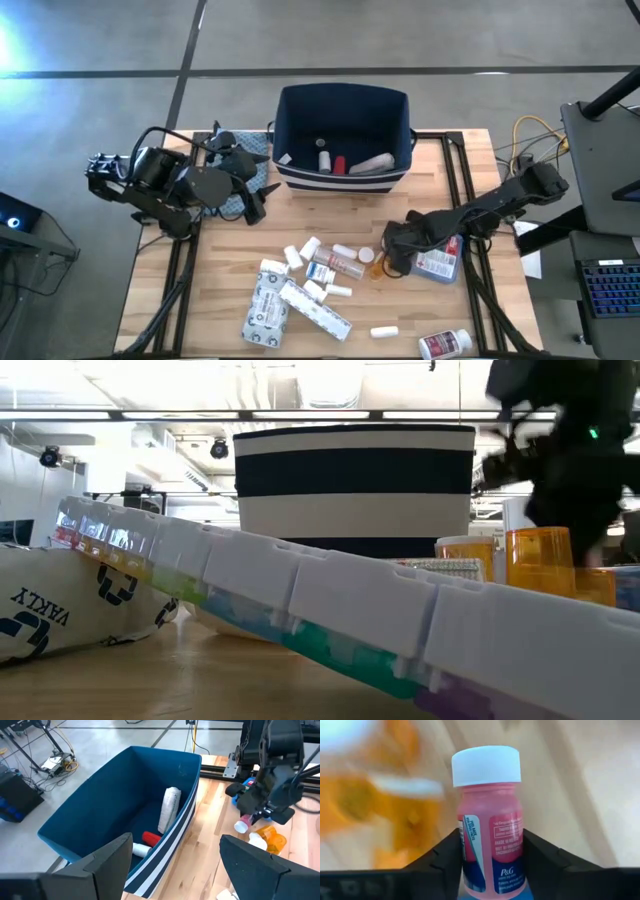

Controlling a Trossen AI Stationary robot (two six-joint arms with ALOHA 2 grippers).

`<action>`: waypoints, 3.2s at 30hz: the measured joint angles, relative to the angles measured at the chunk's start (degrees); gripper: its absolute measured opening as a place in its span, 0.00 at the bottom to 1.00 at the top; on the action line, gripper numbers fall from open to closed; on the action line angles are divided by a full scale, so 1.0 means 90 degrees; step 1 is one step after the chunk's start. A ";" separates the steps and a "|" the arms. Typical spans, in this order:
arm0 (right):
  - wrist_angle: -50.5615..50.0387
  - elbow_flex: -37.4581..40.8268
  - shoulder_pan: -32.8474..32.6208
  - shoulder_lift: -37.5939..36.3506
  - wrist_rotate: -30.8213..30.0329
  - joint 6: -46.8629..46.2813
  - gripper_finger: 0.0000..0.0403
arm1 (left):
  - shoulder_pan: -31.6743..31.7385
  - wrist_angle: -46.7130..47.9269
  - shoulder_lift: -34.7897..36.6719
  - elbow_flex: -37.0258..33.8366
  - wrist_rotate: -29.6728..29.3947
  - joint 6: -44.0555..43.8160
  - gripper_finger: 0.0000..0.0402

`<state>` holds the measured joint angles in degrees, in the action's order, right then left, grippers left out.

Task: Pick & place medical supplies in basket/bin
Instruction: Put the pink pill bottle into the bin, then put the white pill bottle into the bin

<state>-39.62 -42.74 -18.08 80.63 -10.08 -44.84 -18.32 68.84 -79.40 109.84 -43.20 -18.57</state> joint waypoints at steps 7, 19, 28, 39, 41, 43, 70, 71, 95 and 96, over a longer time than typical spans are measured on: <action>-0.0074 -0.0969 0.0227 -0.1255 -0.1091 -0.0217 0.35 | 0.0002 0.0000 0.0000 0.0000 -0.0002 0.0000 0.69; -0.0008 -0.3372 0.2670 -0.1796 -0.2010 0.1781 0.35 | 0.0000 -0.0002 -0.0015 0.0000 0.0000 -0.0002 0.69; -0.0201 -0.4492 0.5048 -0.0015 0.1084 0.2797 0.52 | 0.0000 -0.0007 -0.0019 0.0000 0.0000 -0.0002 0.69; -0.0777 -0.5916 0.5017 0.0762 0.0611 0.4159 0.80 | -0.0001 0.0064 -0.0019 -0.0002 0.0854 -0.0810 0.69; -0.0781 -0.5977 0.4990 0.0692 0.0596 0.4444 0.83 | -0.0003 0.0348 -0.0019 -0.0069 0.1248 -0.0873 0.69; -0.0819 -0.6004 0.4928 0.0588 0.0596 0.4668 0.86 | -0.0005 0.0722 -0.0019 -0.0211 0.1324 -0.1152 0.69; -0.2279 -0.5870 0.4076 0.0089 0.0572 0.4716 0.87 | -0.0169 -0.3233 -0.0047 -0.5891 0.4091 -0.0205 0.57; -0.2295 -0.5870 0.4077 0.0091 0.0570 0.4719 0.87 | -0.0213 -0.3362 -0.0083 -0.5972 0.4102 -0.0156 0.57; -0.2401 -0.5870 0.4082 0.0082 0.0429 0.5010 0.87 | -0.0357 -0.4034 -0.1467 -0.6263 0.4129 0.0058 0.57; -0.2410 -0.5870 0.4082 0.0082 0.0430 0.5014 0.87 | -0.0355 -0.4032 -0.1500 -0.6263 0.4129 0.0056 0.57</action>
<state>-61.31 -95.57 18.65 81.36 -6.21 0.29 -21.52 32.55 -92.89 53.47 -6.04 -18.06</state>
